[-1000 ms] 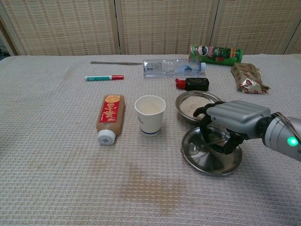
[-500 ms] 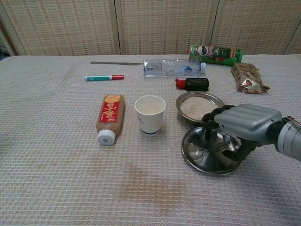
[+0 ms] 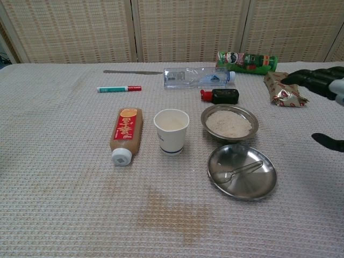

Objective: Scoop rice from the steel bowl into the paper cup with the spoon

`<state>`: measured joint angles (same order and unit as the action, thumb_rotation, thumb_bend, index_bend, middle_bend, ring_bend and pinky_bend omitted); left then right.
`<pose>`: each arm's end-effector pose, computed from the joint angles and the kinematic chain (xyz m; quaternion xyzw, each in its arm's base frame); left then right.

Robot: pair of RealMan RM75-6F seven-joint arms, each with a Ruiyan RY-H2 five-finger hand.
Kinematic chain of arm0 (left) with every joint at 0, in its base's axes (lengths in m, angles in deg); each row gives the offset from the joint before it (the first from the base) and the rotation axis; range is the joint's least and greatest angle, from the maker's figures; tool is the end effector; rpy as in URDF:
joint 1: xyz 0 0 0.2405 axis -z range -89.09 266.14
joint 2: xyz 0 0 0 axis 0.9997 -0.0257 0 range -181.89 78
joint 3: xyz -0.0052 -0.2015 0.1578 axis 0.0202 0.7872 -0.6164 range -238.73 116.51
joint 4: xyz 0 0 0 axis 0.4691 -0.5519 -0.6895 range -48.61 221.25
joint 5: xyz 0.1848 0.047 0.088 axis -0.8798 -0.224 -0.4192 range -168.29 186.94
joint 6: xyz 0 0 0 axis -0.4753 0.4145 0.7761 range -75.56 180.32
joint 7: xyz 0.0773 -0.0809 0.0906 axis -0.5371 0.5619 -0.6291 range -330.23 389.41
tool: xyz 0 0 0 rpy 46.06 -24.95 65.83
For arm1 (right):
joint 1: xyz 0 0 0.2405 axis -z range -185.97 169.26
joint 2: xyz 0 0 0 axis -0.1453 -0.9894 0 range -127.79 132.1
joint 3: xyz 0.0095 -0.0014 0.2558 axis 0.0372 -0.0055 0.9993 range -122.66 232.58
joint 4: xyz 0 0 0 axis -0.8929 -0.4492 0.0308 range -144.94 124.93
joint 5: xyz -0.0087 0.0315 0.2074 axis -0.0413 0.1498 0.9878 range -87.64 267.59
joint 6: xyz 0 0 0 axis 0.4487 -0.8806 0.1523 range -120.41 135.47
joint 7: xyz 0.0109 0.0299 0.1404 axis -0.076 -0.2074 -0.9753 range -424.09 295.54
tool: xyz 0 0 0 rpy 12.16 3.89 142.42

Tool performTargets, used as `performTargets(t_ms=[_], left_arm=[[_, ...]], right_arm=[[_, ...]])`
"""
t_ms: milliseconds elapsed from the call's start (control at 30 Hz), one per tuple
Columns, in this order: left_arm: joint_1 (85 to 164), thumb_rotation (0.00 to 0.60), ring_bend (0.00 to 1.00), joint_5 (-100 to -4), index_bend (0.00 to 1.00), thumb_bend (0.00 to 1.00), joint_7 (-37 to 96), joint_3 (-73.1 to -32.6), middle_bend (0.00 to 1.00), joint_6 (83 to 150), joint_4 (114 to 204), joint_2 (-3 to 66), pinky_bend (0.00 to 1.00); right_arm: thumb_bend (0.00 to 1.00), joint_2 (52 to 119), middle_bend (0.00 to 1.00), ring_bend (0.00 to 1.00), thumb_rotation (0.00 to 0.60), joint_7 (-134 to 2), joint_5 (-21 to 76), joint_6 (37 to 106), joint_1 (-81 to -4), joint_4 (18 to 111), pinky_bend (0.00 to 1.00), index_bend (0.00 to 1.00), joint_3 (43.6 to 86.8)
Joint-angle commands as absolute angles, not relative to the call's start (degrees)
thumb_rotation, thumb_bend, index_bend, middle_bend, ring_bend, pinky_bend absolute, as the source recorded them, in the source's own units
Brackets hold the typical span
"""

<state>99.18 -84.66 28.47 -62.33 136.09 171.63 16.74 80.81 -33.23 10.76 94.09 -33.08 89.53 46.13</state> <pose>-0.2984 0.1964 0.1234 -0.6819 -0.3304 -0.3916 0.5220 -0.2177 -0.2167 0.0545 0.7196 -0.2871 0.3501 0.5265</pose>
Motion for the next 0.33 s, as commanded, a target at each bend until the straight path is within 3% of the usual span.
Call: performTargets(t_ms=[33,133,333], left_arm=[[98.89,0.6,0.0,-84.13,0.0,0.43,28.42,-61.75,0.0,136.89,171.37,17.32,0.2],[98.29,0.6,0.0,-82.8,0.0,0.43,27.79,-60.35,0.0,138.63,170.64,18.34,0.16],[98.45,0.6,0.0,-82.45,0.0,0.43,25.24,-60.32,0.0,137.92,170.85,18.99,0.14]], right_arm=[[0.26,80.71,0.0,0.0,0.6,-39.48,5.33,102.09,-26.09,82.43,0.0,0.0,43.6],[0.22,81.63,0.0,0.0,0.6,-43.91,5.14,106.51,-21.57,76.16,0.0,0.0,44.24],[0.22,78.14,0.0,0.0,0.6,-48.46,3.98,104.17,-20.22,78.59,0.0,0.0,44.68]])
